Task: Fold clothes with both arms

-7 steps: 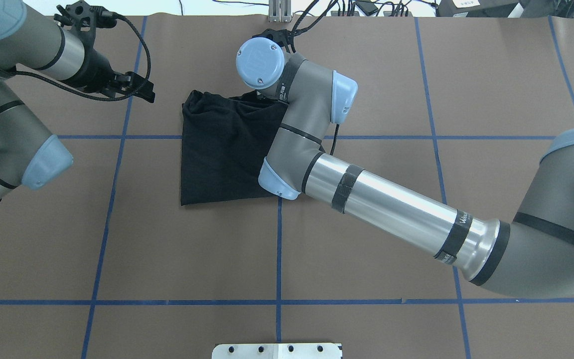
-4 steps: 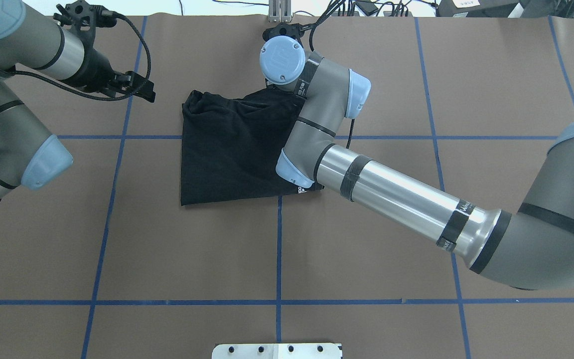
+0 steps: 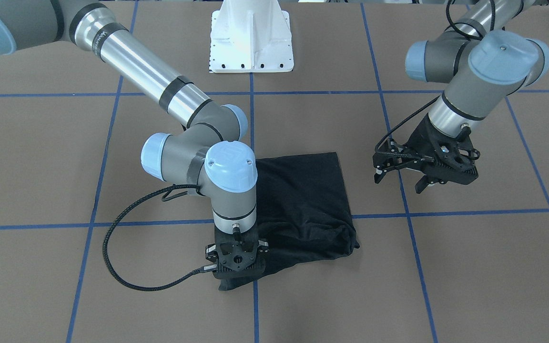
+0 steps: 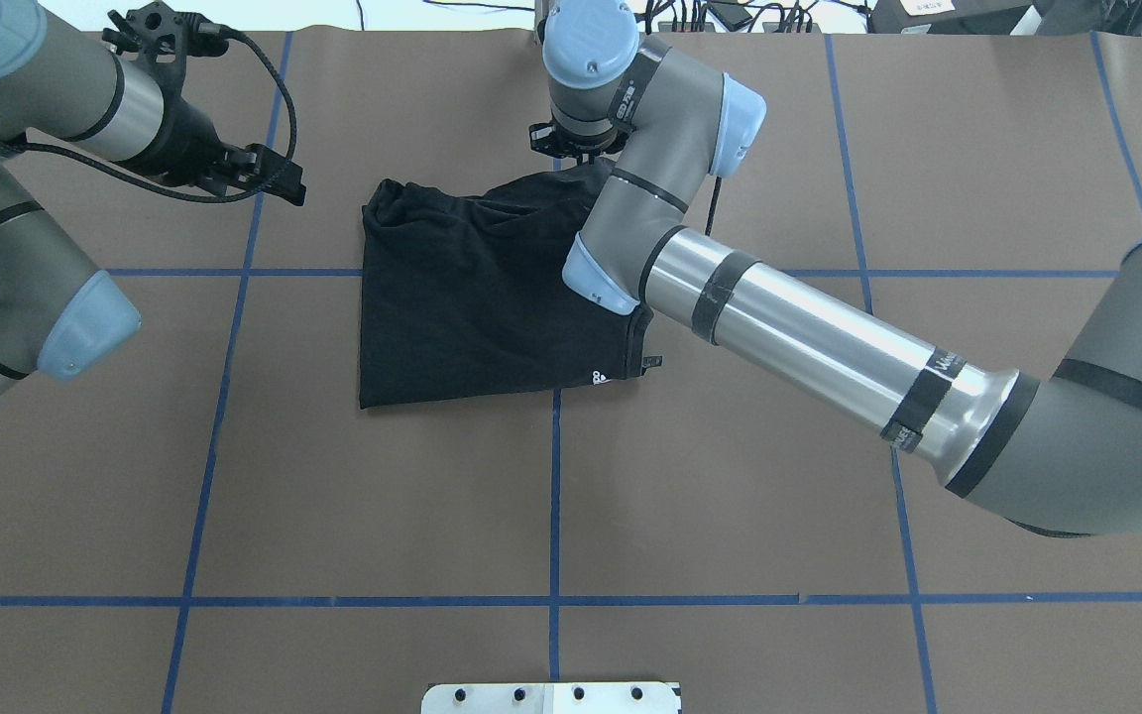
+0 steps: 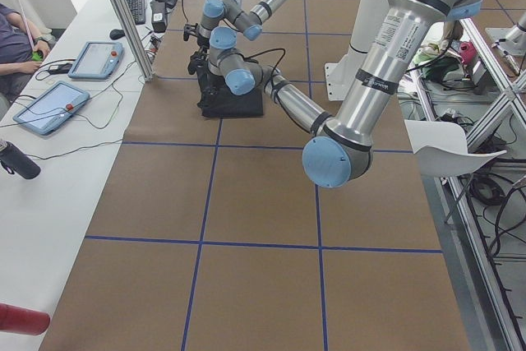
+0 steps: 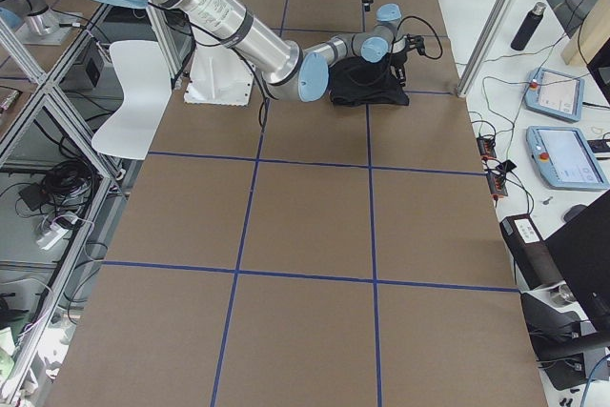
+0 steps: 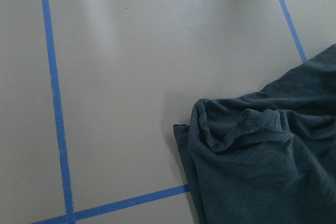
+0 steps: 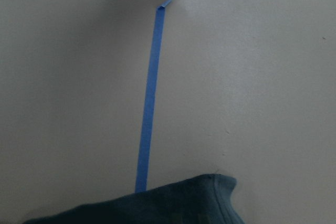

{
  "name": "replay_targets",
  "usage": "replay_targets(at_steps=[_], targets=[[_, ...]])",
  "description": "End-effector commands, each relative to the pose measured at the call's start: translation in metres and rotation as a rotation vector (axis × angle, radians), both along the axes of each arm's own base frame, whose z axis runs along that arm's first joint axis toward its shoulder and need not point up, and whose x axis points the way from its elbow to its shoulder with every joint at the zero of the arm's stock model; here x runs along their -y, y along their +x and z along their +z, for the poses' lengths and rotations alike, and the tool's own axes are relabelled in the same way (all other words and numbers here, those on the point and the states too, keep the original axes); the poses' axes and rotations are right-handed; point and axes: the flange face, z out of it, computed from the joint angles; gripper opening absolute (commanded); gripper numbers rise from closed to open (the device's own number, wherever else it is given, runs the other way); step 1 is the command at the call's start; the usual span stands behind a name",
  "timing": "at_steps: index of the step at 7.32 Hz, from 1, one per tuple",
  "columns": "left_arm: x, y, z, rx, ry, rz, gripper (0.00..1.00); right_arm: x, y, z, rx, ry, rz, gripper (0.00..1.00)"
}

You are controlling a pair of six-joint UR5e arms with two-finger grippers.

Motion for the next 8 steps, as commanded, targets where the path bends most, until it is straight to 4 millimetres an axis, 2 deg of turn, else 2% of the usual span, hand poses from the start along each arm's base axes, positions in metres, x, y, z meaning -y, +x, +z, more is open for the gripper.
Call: replay_targets(at_steps=[1,2,3,4,5,6,7,8], targets=[[-0.008,-0.006,0.011,0.01,-0.007,0.003,1.0,-0.007,0.04,-0.015,-0.018,-0.124,-0.046,0.99],[-0.014,-0.011,0.018,0.018,-0.011,0.005,1.0,-0.022,0.057,-0.015,-0.037,-0.124,-0.075,0.99],[-0.015,-0.02,0.02,0.03,-0.022,-0.005,1.0,-0.04,0.089,0.003,-0.049,-0.097,-0.124,0.99],[-0.017,-0.032,0.016,0.071,-0.009,0.016,1.0,-0.056,0.131,0.021,-0.051,-0.088,-0.157,0.99],[-0.025,-0.051,0.015,0.138,0.001,0.048,1.0,-0.073,0.167,0.038,-0.059,-0.077,-0.187,0.99],[-0.035,-0.078,0.023,0.176,0.033,0.068,1.0,-0.091,0.198,0.059,-0.077,-0.058,-0.206,0.99],[-0.036,-0.114,0.051,0.224,0.065,0.084,1.0,-0.105,0.231,0.076,-0.095,-0.058,-0.226,0.99],[-0.032,-0.164,0.091,0.293,0.094,0.101,1.0,-0.111,0.261,0.091,-0.092,-0.067,-0.267,0.99]])
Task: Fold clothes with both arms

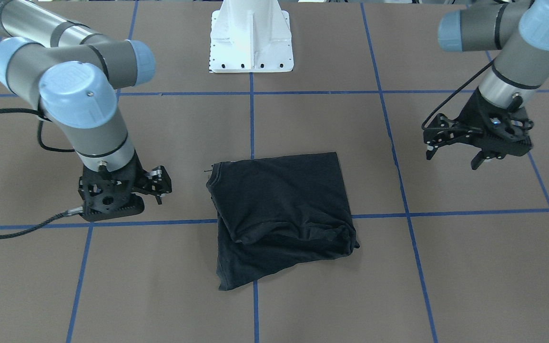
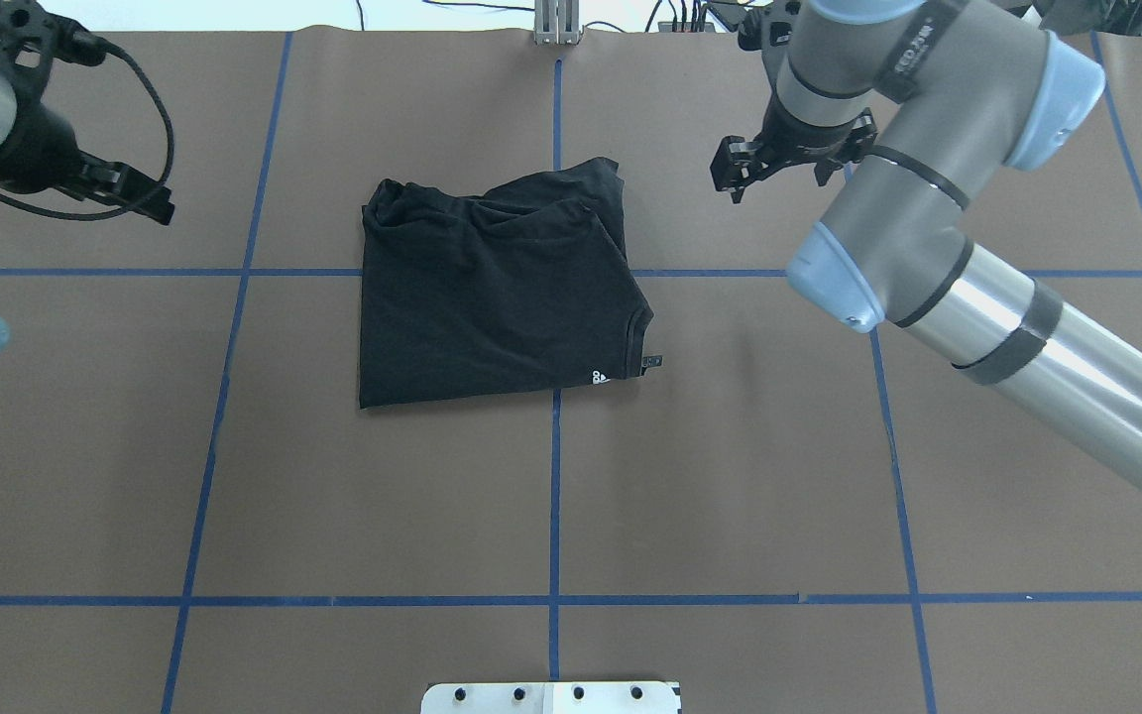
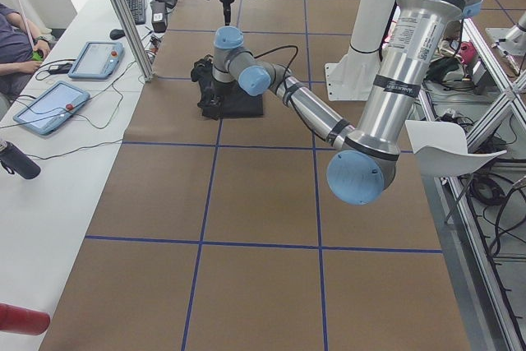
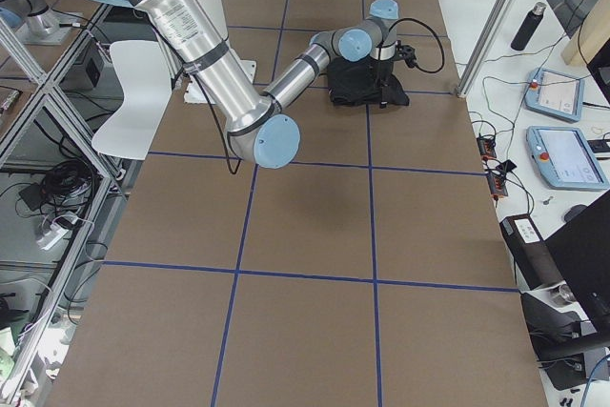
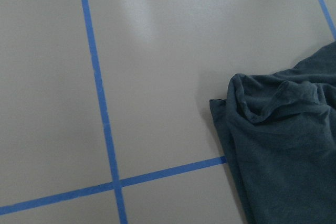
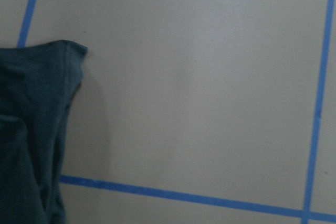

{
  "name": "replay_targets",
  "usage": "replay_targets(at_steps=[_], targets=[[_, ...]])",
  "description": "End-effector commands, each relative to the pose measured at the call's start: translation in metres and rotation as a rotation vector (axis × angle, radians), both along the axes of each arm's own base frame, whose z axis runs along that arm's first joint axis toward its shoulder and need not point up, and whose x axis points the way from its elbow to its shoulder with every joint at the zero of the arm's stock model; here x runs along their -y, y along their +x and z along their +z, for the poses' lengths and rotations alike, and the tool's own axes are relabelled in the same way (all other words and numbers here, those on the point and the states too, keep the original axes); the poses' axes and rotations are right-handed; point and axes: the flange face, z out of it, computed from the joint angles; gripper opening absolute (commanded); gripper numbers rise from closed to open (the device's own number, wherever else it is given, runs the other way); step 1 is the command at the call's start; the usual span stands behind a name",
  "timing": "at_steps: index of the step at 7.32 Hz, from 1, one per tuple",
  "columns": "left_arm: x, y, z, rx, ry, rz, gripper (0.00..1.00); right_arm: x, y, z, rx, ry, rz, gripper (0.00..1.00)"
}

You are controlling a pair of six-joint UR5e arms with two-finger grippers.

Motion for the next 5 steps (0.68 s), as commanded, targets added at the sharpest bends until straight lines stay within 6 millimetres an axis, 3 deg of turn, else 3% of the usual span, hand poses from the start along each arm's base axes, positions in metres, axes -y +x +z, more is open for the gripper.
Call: replay_targets(at_steps=[1,2,3,5], targets=[[0.002,-0.103,0.073,0.131,0.032,0.03,1.0,-0.019,0.075,0.045,0.0,-0.02,-0.057,0.99],[0.008,-0.14,0.098,0.17,-0.018,0.014,1.0,-0.023,0.114,0.076,-0.006,-0.025,-0.072,0.99],[0.004,-0.151,0.117,0.181,-0.094,0.024,1.0,-0.03,0.158,0.106,0.011,-0.035,-0.092,0.99],[-0.014,-0.172,0.169,0.123,-0.327,0.031,1.0,-0.061,0.248,0.191,-0.003,-0.039,-0.15,0.99]])
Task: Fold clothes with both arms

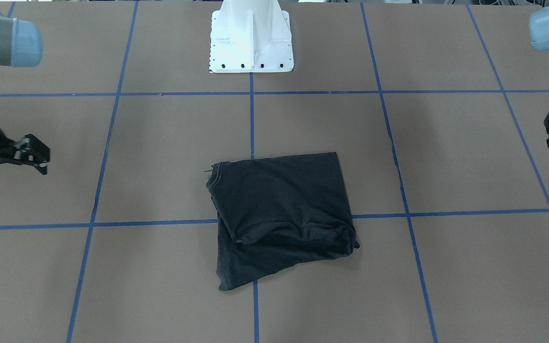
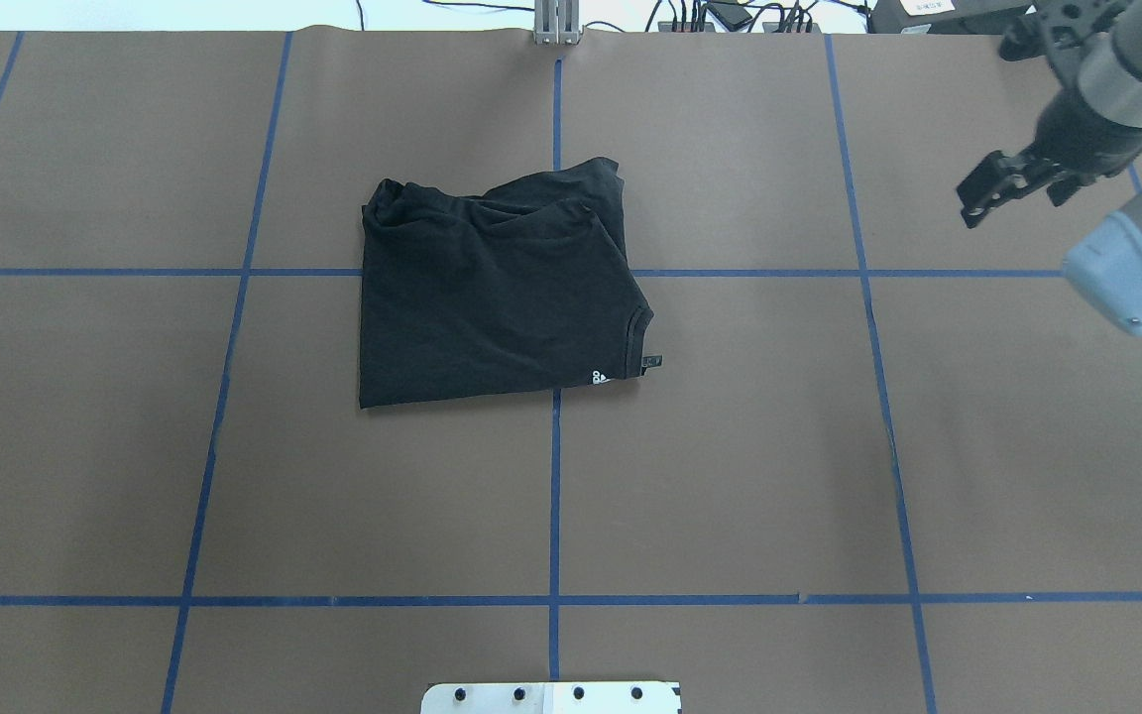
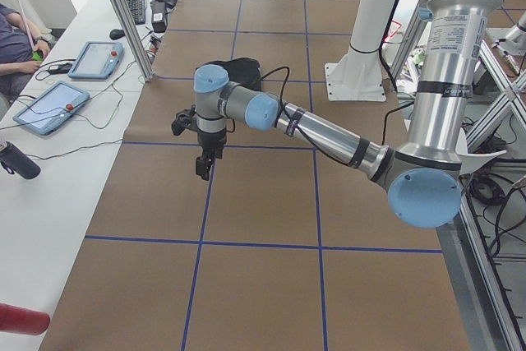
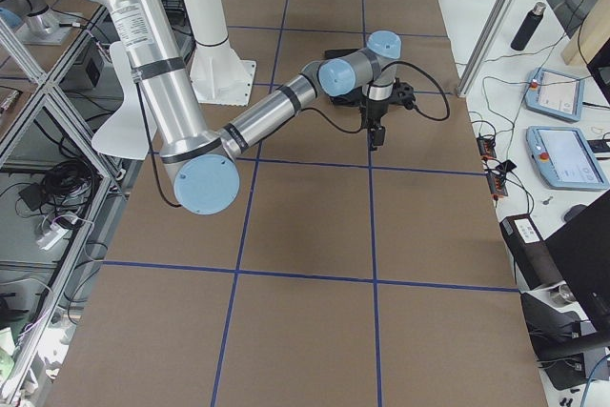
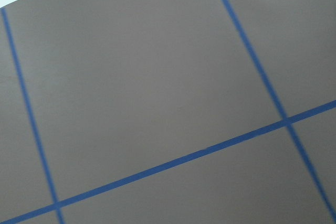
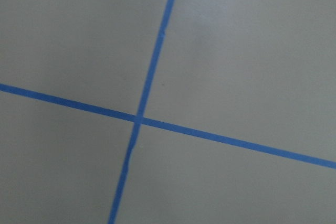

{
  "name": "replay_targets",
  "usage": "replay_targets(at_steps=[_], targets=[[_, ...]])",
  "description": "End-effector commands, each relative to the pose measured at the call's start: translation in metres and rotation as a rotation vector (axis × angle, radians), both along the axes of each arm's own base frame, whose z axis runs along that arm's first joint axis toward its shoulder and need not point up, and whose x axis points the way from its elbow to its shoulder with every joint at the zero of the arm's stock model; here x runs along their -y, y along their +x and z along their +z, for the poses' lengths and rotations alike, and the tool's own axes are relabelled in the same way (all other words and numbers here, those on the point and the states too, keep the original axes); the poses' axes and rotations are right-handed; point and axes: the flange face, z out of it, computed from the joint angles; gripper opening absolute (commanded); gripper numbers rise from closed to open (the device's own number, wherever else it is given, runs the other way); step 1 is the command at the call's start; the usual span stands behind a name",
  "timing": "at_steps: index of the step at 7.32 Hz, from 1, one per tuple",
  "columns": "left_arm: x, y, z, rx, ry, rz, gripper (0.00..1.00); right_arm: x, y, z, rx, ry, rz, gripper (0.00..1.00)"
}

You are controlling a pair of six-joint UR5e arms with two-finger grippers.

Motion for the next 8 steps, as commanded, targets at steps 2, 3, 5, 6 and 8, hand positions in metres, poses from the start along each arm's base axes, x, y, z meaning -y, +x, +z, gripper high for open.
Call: replay_targets(at_steps=[2,3,5,6,8], targets=[[-0.029,-0.065,0.083,-0.022,-0.137,0.041,1.0,-0.055,0.137,0.123,-0.028,0.002,-0.081,0.99],[-0.047,-0.092,0.11,-0.026,-0.141,0.052,1.0,-0.082,0.163,0.157,-0.002,-0.059,-0.056,0.99],[-0.086,-0.139,0.141,-0.045,-0.161,-0.003,1.0,-0.126,0.204,0.2,0.026,-0.102,-0.04,0.99],[-0.101,-0.15,0.143,-0.108,-0.169,-0.042,1.0,-0.147,0.213,0.218,0.024,-0.141,-0.025,0.99],[-0.102,-0.145,0.141,-0.177,-0.173,-0.051,1.0,-0.154,0.22,0.22,0.025,-0.155,0.003,0.99]])
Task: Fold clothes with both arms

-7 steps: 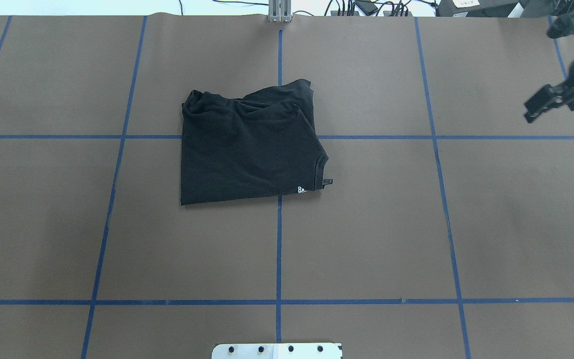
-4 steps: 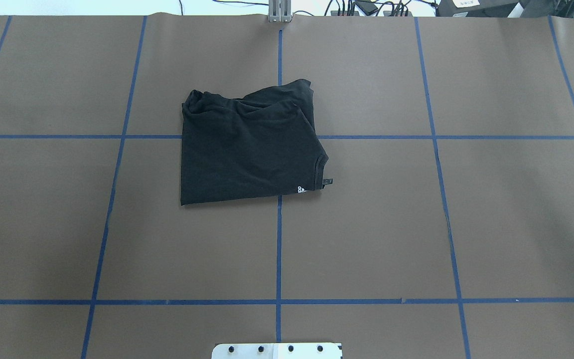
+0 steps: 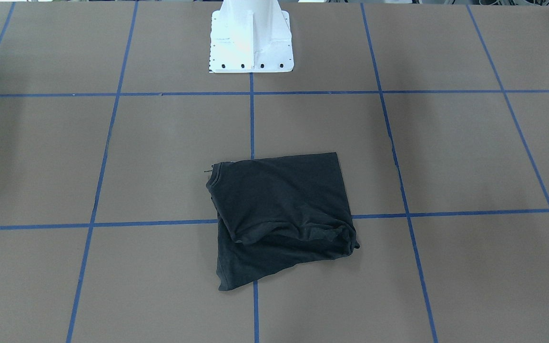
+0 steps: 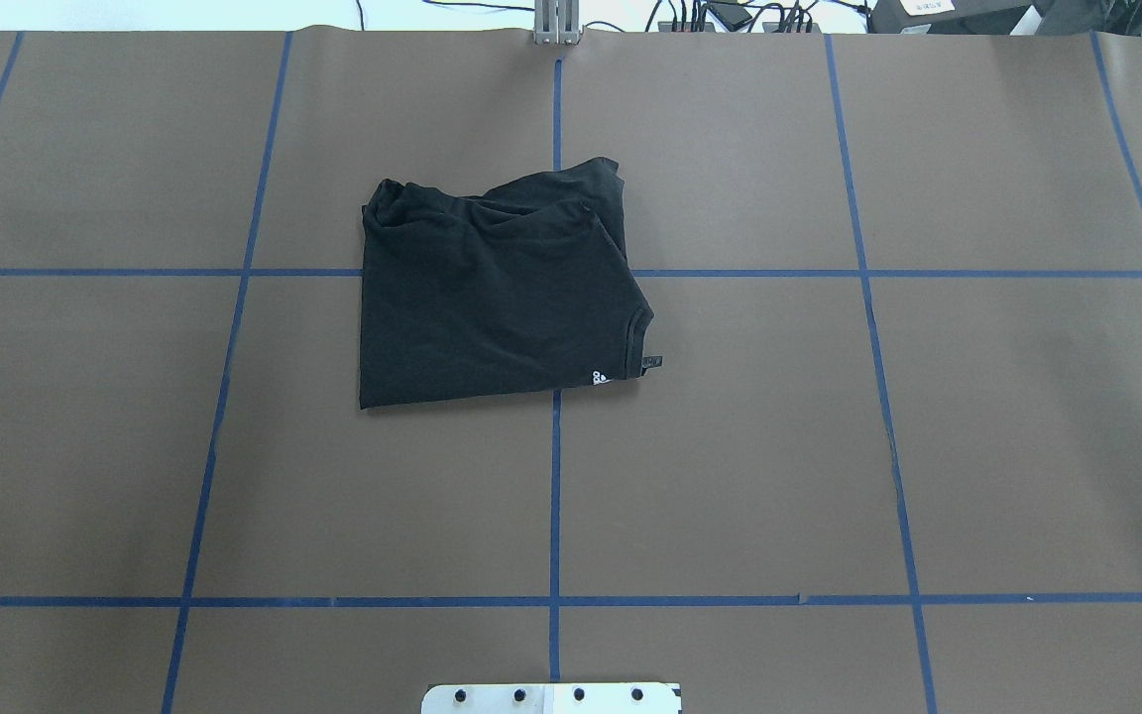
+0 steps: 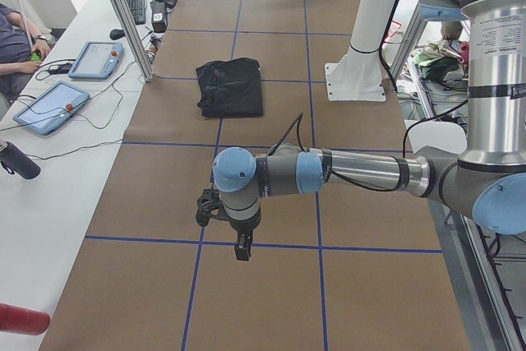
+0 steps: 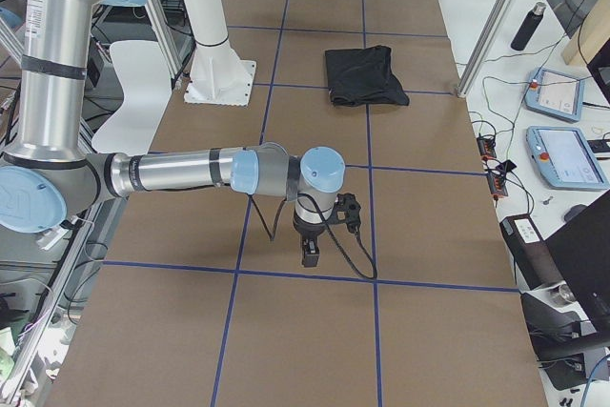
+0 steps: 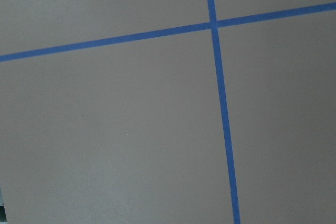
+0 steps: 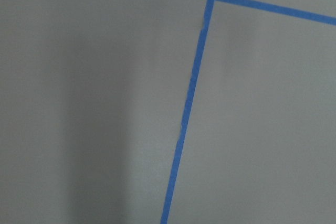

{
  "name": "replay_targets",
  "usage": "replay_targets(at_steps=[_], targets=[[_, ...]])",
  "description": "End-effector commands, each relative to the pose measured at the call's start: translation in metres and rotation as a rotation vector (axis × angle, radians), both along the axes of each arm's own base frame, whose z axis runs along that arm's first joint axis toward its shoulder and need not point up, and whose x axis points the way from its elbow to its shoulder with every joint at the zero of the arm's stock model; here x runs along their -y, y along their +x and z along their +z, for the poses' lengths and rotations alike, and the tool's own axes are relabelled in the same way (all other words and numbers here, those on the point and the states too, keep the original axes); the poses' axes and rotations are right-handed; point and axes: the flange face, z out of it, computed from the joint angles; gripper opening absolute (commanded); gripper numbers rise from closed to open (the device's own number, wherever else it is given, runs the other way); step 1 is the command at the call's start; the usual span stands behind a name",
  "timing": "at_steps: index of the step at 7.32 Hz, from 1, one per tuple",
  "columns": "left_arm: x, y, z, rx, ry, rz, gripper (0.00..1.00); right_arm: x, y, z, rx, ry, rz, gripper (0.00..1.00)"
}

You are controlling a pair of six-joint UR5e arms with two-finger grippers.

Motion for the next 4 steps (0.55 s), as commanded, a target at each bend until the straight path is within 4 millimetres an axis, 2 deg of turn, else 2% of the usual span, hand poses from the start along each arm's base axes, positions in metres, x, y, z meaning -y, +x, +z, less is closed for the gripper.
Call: replay_targets(at_steps=[1,2,3,4], targets=[[-0.002,0.003,-0.006,-0.094,0.003,-0.023,1.0,-0.007,0.006,0.003,0.002,-0.013,0.019,0.99],[0.0,0.004,-0.002,-0.094,-0.002,-0.019,1.0,-0.008,0.006,0.004,0.002,-0.016,0.021,0.99],[0.007,0.004,-0.01,-0.081,0.02,-0.016,1.0,-0.011,0.009,0.005,0.008,-0.019,0.029,0.99],[0.008,0.004,-0.008,-0.085,0.012,-0.019,1.0,-0.013,0.018,0.003,0.03,-0.016,0.056,0.99]])
